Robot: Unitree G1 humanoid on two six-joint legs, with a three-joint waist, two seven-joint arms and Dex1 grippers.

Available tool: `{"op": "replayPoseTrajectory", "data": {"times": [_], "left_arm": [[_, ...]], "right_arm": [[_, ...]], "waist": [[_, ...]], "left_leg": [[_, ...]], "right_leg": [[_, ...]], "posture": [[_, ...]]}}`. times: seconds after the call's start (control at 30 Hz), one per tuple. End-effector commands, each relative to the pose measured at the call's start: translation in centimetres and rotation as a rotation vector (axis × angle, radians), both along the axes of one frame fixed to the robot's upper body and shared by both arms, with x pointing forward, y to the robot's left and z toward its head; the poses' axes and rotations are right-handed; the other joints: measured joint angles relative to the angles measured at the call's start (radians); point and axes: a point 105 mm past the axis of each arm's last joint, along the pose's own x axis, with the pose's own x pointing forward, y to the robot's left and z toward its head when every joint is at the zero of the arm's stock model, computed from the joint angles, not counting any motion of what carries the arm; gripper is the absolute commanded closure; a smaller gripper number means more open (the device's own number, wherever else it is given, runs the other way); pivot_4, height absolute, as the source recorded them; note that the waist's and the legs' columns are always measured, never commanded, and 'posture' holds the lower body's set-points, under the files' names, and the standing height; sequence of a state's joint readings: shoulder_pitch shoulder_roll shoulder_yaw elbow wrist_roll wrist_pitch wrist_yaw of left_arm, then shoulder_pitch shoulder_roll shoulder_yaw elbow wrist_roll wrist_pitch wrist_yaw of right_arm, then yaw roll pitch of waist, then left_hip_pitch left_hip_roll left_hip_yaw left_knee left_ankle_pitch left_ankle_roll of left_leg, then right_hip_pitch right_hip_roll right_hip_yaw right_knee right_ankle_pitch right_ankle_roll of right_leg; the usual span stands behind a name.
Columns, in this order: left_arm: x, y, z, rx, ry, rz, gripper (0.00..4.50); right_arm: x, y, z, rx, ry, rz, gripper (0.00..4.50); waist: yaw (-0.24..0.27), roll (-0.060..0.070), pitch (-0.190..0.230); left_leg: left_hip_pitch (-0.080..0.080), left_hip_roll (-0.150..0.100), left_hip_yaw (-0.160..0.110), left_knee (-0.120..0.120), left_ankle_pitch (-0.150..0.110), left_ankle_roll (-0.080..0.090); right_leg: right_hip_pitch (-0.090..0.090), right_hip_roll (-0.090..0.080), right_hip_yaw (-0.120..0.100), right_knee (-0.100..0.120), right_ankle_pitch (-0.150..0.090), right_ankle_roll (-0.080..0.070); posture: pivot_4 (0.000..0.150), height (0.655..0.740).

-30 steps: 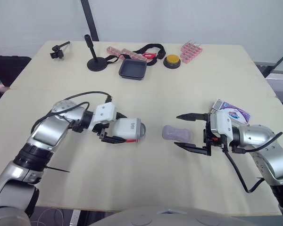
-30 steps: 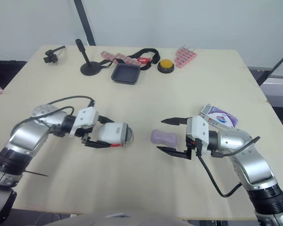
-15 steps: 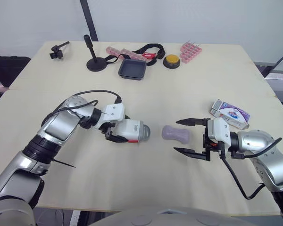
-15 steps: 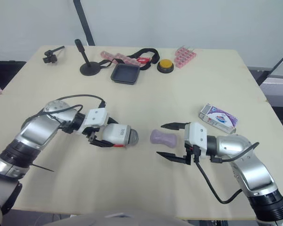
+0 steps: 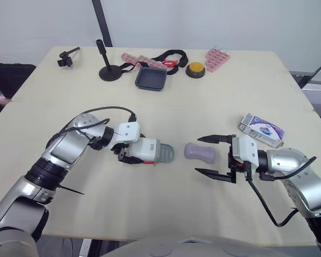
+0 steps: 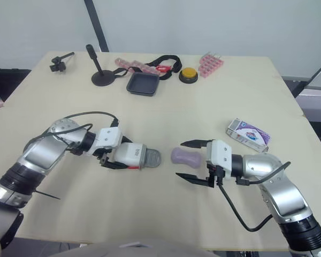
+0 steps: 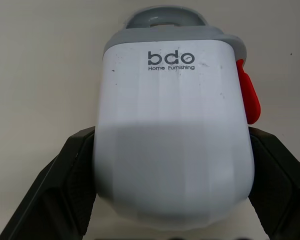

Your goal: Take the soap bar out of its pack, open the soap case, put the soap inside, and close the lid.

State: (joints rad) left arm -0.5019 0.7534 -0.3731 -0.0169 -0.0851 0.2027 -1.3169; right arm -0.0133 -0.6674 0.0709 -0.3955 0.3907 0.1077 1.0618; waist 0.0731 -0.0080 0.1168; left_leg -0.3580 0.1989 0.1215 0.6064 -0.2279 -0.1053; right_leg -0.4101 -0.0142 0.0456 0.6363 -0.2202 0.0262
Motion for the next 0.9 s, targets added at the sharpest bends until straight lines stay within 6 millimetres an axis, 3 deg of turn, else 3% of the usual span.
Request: {"op": "replayPoseTrajectory", "data": {"times": [0.03, 0.2, 0.33, 0.67, 0.9], "left_arm": [[0.7, 0.7, 1.4, -0.012, -0.043, 0.016, 1.02], [0.6, 2.3, 0.4, 0.058, -0.063, 0.014, 1.02], [0.6, 4.2, 1.0, 0.062, -0.077, 0.052, 1.02], [-0.2, 7.2, 3.1, -0.029, -0.070, 0.137, 1.02], [0.0, 8.0, 2.6, -0.121, -0.026, 0.246, 1.02]], "right_arm": [[0.1, -0.1, 0.5, 0.003, -0.037, 0.004, 0.09], [0.2, 0.2, 0.1, 0.001, -0.036, 0.007, 0.09], [0.3, 0.2, 0.2, 0.000, -0.042, 0.011, 0.09], [0.8, -0.1, 0.4, -0.023, -0.058, 0.044, 0.09], [1.3, -0.1, 0.1, -0.040, -0.071, 0.056, 0.09]], "waist": [[-0.001, 0.000, 0.000], [0.001, 0.000, 0.000], [-0.002, 0.000, 0.000], [-0.001, 0.001, 0.000], [-0.003, 0.001, 0.000]], "left_leg": [[0.000, 0.000, 0.000, 0.000, 0.000, 0.000], [0.000, 0.000, 0.000, 0.000, 0.000, 0.000], [0.000, 0.000, 0.000, 0.000, 0.000, 0.000], [0.000, 0.000, 0.000, 0.000, 0.000, 0.000], [0.000, 0.000, 0.000, -0.001, 0.000, 0.000]], "right_leg": [[0.000, 0.000, 0.000, 0.000, 0.000, 0.000], [0.000, -0.001, 0.000, 0.000, 0.000, 0.000], [0.000, 0.000, 0.000, 0.000, 0.000, 0.000], [0.000, -0.001, -0.001, 0.000, 0.000, 0.000], [0.000, -0.001, -0.001, -0.001, 0.000, 0.000]], "posture": [[0.150, 0.7400], [0.150, 0.7400], [0.150, 0.7400], [0.150, 0.7400], [0.150, 0.7400]]}}
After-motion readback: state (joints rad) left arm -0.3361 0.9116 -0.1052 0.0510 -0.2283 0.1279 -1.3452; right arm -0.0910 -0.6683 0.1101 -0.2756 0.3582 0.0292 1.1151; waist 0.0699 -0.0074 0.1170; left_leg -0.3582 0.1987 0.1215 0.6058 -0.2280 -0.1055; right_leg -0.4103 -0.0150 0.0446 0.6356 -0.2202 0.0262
